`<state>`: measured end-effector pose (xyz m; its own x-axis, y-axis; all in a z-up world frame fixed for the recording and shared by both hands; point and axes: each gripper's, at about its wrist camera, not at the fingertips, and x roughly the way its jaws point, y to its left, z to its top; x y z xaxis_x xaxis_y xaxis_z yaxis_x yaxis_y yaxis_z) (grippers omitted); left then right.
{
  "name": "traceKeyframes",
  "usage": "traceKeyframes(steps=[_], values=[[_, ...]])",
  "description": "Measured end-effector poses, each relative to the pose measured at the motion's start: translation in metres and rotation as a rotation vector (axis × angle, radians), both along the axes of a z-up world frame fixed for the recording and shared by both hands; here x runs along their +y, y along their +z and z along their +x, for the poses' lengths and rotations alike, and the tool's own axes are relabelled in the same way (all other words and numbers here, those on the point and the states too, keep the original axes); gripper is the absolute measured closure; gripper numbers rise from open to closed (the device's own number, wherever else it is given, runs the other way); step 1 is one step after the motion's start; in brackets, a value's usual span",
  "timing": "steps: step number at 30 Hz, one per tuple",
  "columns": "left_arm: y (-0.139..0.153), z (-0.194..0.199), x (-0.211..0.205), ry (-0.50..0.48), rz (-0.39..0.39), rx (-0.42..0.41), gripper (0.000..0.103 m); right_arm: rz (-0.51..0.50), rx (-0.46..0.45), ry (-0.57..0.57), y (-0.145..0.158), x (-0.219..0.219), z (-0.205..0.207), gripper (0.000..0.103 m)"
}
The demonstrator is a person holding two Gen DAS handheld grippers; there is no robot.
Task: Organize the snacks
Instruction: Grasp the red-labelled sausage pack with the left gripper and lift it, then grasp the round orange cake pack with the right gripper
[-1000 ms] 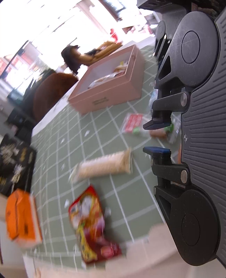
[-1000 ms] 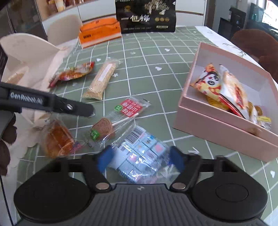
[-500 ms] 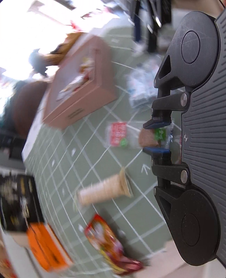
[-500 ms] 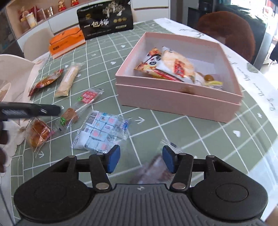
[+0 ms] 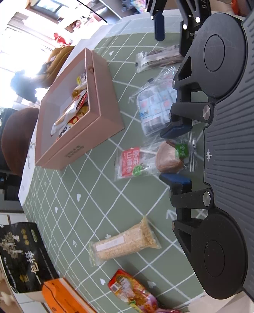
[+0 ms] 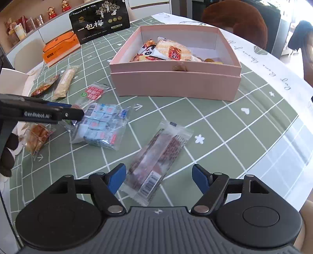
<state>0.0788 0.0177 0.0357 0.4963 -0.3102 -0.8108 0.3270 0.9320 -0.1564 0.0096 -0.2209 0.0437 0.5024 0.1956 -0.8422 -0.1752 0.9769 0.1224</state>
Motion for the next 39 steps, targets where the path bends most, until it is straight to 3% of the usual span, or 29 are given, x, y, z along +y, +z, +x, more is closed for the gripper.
traceKeyframes(steps=[6,13,16,21,25,27,28,29,34,39], values=[[0.001,-0.033,0.008,0.107,-0.101,0.051,0.061,0.000,-0.041,0.029,0.012,0.011,-0.003,0.028],[0.003,-0.104,-0.009,0.128,-0.062,0.037,0.061,0.019,-0.071,0.130,0.030,0.040,0.013,0.028],[0.003,-0.118,-0.009,0.124,-0.067,0.037,0.061,0.048,-0.055,0.235,0.044,0.068,0.029,0.025],[0.004,-0.125,0.005,0.166,-0.085,0.057,0.061,0.111,0.066,0.495,0.041,0.146,0.055,0.022],[0.005,-0.128,0.010,0.182,-0.092,0.056,0.061,-0.010,0.067,0.689,0.023,0.217,0.056,0.022],[0.005,-0.128,0.009,0.185,-0.093,0.051,0.061,-0.077,0.068,0.730,0.010,0.237,0.057,0.025],[0.005,-0.128,0.010,0.186,-0.097,0.049,0.061,-0.093,0.068,0.739,0.006,0.243,0.057,0.028],[0.005,-0.128,0.010,0.187,-0.102,0.048,0.061,-0.107,0.043,0.738,0.006,0.246,0.054,0.046],[0.005,-0.121,-0.001,0.132,-0.051,0.023,0.061,-0.089,-0.006,0.672,0.025,0.222,0.056,0.047],[0.006,-0.121,-0.024,0.062,0.060,-0.011,0.057,-0.039,-0.028,0.487,0.044,0.155,0.062,0.047]])
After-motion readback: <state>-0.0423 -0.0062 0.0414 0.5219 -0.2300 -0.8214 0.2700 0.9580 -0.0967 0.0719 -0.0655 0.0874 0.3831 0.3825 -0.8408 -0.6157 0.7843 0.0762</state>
